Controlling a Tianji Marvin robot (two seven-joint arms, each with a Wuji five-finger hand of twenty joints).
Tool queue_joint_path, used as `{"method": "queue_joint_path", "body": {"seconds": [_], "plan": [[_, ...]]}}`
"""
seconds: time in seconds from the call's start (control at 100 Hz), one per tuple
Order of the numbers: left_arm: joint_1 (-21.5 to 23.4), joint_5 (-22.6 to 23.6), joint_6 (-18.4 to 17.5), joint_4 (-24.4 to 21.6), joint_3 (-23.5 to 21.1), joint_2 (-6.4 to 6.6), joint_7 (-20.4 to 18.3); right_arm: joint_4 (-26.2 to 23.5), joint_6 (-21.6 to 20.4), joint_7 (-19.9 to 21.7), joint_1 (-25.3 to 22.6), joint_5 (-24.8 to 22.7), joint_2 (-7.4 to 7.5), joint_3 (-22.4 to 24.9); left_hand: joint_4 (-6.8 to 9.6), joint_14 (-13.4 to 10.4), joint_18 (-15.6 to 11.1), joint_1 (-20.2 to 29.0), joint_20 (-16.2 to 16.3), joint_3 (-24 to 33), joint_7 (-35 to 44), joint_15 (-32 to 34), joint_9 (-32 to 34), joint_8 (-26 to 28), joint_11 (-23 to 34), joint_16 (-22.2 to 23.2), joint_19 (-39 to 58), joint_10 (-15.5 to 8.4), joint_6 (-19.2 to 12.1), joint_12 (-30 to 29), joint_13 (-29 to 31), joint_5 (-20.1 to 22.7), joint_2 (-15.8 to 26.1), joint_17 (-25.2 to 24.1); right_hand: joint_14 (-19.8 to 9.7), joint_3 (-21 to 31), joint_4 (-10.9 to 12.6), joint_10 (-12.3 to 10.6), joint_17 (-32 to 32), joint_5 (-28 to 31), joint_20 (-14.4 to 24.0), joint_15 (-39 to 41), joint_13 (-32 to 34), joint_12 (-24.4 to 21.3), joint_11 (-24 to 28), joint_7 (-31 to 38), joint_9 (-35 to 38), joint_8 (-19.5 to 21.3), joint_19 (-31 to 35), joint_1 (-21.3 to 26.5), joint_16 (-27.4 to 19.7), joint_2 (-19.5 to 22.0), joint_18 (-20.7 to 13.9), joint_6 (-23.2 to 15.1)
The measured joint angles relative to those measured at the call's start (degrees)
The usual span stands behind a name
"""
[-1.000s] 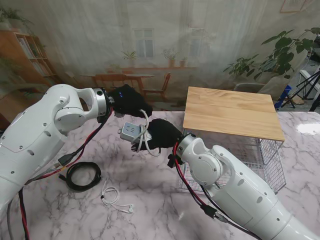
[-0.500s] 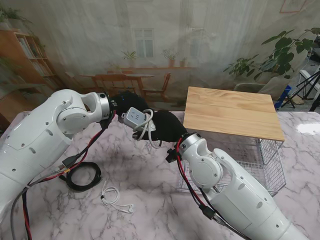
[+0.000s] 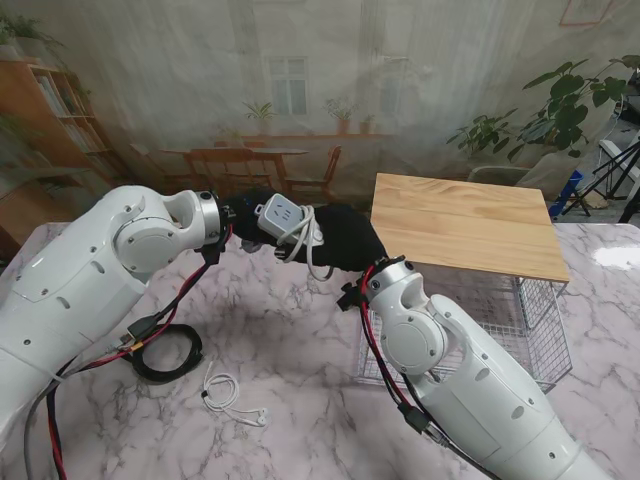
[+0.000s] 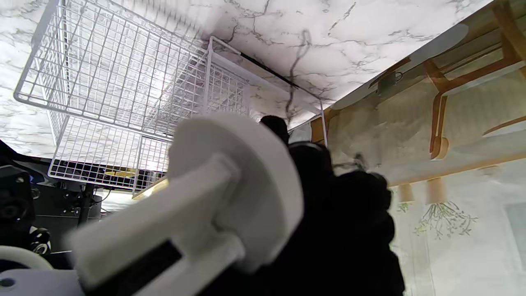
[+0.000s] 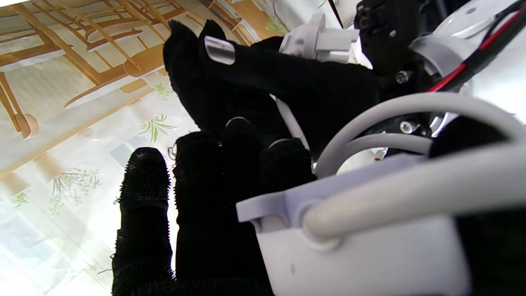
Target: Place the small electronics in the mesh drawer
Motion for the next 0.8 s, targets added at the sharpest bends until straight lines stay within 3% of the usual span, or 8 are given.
{"method": "queue_joint_path", "body": {"seconds": [0.32, 0.36, 0.43, 0.55, 0.63, 0.71, 0.8], "plan": [[-0.1, 1.0, -1.0, -0.2, 0.3, 0.00, 0.3, -0.3, 0.1, -1.2, -1.1, -0.2, -0.13, 1.9, 0.00, 0.3, 0.5, 0.0, 0.0, 0.0, 0.0, -1.4, 0.0, -0.7, -1.4, 0.3, -0.2, -0.1, 0.0, -1.5, 0.0, 0.0, 0.1, -0.7, 0.0, -0.3, -0.7, 0.1, 0.0, 0.0, -0.2, 0.0, 0.0, 0.0, 0.1, -0.1, -0.1, 0.0, 0.0, 0.0, 0.0, 0.0, 0.0, 0.1], [0.0, 1.3, -1.0, -0.3, 0.0, -0.03, 0.3, -0.3, 0.1, -1.2, -1.1, -0.3, -0.13, 2.0, 0.00, 0.9, 0.7, 0.0, 0.0, 0.0, -0.5, -3.1, 0.0, -1.6, -2.9, -0.1, -1.3, -0.1, 0.0, -2.6, -1.2, 0.0, 0.7, -1.9, 0.0, -0.3, -0.7, 0.1, 0.0, 0.0, -0.2, 0.0, 0.0, 0.0, 0.1, -0.1, -0.1, 0.0, 0.0, 0.0, 0.0, 0.0, 0.0, 0.1], [0.4, 1.6, -0.6, -0.7, -0.5, -0.05, 0.0, -0.5, 0.1, -1.2, -1.2, -0.3, -0.11, 2.2, 0.00, 2.7, 1.8, -0.2, -0.1, 0.0, -4.9, -11.5, -0.5, -4.1, -7.0, -3.1, -7.3, -1.7, 0.0, -6.8, -5.5, -1.2, 1.8, -6.6, 0.0, -0.3, -0.8, 0.1, 0.0, 0.0, -0.3, 0.0, 0.0, 0.0, 0.2, -0.1, -0.2, 0.0, 0.0, 0.0, 0.0, 0.0, 0.0, 0.1], [0.7, 2.2, -0.1, -1.0, -0.7, 0.01, -0.6, -0.5, 0.1, -1.5, -1.1, -0.3, -0.10, 2.2, 0.00, 5.3, 2.7, -11.0, -2.9, 0.1, -18.3, -31.1, -10.5, -10.1, -14.9, -9.0, -21.0, -1.6, 0.1, -13.7, -16.0, -5.2, 1.9, -17.1, 0.0, -0.3, -0.8, 0.1, 0.0, 0.0, -0.6, 0.0, 0.0, 0.0, 0.3, -0.1, -0.3, 0.0, 0.0, 0.0, 0.0, 0.0, 0.0, 0.2], [0.9, 3.5, -0.1, -1.0, -0.7, 0.07, -0.4, -0.5, 0.1, -1.7, -1.0, -0.2, -0.10, 2.2, 0.00, 5.4, 2.7, -20.2, -5.4, 0.1, -25.8, -40.8, -19.5, -15.0, -18.8, -14.4, -28.5, -1.3, 3.3, -16.9, -23.0, -10.3, 1.9, -22.8, 0.0, -0.3, -0.8, 0.1, 0.0, 0.0, -0.6, 0.0, 0.0, 0.0, 0.3, -0.1, -0.3, 0.0, 0.0, 0.0, 0.0, 0.0, 0.0, 0.2], [1.1, 5.7, -0.1, -0.9, -0.7, 0.09, 0.7, -0.6, 0.1, -1.7, -0.8, -0.1, -0.10, 2.2, 0.00, 6.2, 2.6, -27.2, -7.9, 0.1, -31.4, -47.7, -30.6, -17.5, -22.7, -20.0, -35.4, 0.9, 6.2, -20.8, -31.3, -15.8, 1.9, -27.5, 0.0, -0.3, -0.8, 0.1, 0.0, -0.1, -0.6, 0.0, 0.0, 0.0, 0.3, -0.1, -0.3, 0.0, 0.0, 0.0, 0.0, 0.0, 0.0, 0.2], [1.2, 6.1, 0.0, -0.8, -0.9, 0.06, 1.6, -0.7, 0.2, -1.7, -0.7, 0.0, -0.11, 2.1, 0.00, 8.1, 2.5, -32.9, -10.6, 0.1, -35.5, -52.0, -41.4, -18.6, -26.1, -24.8, -40.5, 2.3, 6.8, -24.1, -40.2, -21.2, -0.1, -30.9, 0.0, -0.3, -0.8, 0.1, 0.0, -0.1, -0.6, 0.0, -0.1, 0.0, 0.3, -0.1, -0.4, 0.0, 0.0, 0.0, 0.0, 0.0, 0.0, 0.2]]}}
